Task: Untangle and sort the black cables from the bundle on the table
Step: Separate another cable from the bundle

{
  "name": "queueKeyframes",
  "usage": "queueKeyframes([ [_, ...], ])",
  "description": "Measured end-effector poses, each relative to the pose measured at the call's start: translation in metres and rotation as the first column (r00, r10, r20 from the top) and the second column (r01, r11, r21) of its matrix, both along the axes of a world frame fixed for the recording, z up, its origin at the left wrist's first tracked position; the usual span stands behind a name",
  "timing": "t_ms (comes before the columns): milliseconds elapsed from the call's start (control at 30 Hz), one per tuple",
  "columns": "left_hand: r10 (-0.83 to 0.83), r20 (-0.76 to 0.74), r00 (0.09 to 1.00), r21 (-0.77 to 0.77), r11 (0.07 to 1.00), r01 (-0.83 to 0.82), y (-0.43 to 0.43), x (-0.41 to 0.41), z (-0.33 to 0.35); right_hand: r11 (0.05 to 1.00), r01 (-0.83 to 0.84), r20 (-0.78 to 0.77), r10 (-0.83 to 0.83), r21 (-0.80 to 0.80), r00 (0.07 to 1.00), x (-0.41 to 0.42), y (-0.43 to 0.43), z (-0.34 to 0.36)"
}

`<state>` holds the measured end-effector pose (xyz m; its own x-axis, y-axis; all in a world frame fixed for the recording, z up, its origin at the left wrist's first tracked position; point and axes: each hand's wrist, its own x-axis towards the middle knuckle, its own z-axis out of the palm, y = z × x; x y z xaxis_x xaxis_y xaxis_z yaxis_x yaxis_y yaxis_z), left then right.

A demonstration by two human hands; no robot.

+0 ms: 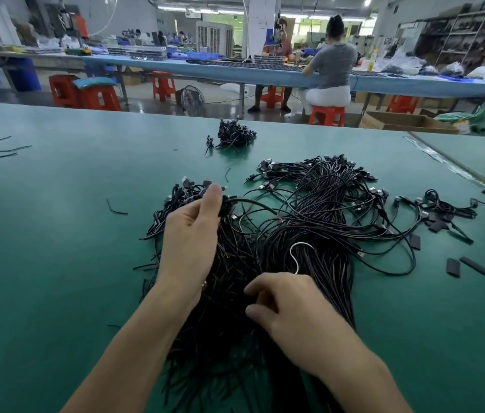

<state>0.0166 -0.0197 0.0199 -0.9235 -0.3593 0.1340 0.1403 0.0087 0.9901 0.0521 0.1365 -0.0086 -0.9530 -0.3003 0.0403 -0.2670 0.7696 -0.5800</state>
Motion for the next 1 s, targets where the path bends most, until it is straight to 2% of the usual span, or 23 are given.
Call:
queueKeyframes([
  [167,0.083,0.017,0.996,-0.086,0.993,-0.082,-0.001,-0.002,-0.005,0.993,-0.063,-0.093,0.073,0.104,0.993,0.000,-0.009,-0.016],
  [267,0.086,0.058,0.995,-0.049,0.995,-0.084,0.003,0.001,-0.001,0.993,-0.065,-0.098,0.074,0.095,0.992,-0.001,-0.012,-0.021],
  [367,0.063,0.088,0.994,0.001,0.998,-0.063,0.005,0.002,0.000,0.996,-0.085,-0.053,0.086,0.024,0.995,-0.004,-0.008,-0.022],
  [500,0.045,0.108,0.993,-0.010,0.999,-0.044,0.006,0.002,0.000,0.994,-0.098,0.091,0.102,-0.047,0.991,-0.008,0.002,-0.018],
  [633,0.031,0.133,0.991,-0.031,0.999,-0.028,0.006,-0.003,-0.006,0.994,-0.060,0.067,0.066,-0.087,0.996,-0.010,0.006,-0.014],
  [767,0.000,0.057,0.998,-0.086,0.996,0.005,0.007,-0.002,-0.009,0.986,-0.047,0.105,0.065,-0.161,0.992,-0.012,0.017,0.002],
  [867,0.001,-0.032,1.000,-0.100,0.995,-0.004,0.009,0.000,-0.006,0.993,0.021,0.109,-0.008,-0.117,0.994,-0.015,0.035,0.013],
  [1000,-0.070,-0.107,0.992,-0.102,0.993,0.059,0.019,0.008,-0.002,0.968,0.218,-0.013,-0.221,-0.123,0.975,-0.018,0.048,0.015],
])
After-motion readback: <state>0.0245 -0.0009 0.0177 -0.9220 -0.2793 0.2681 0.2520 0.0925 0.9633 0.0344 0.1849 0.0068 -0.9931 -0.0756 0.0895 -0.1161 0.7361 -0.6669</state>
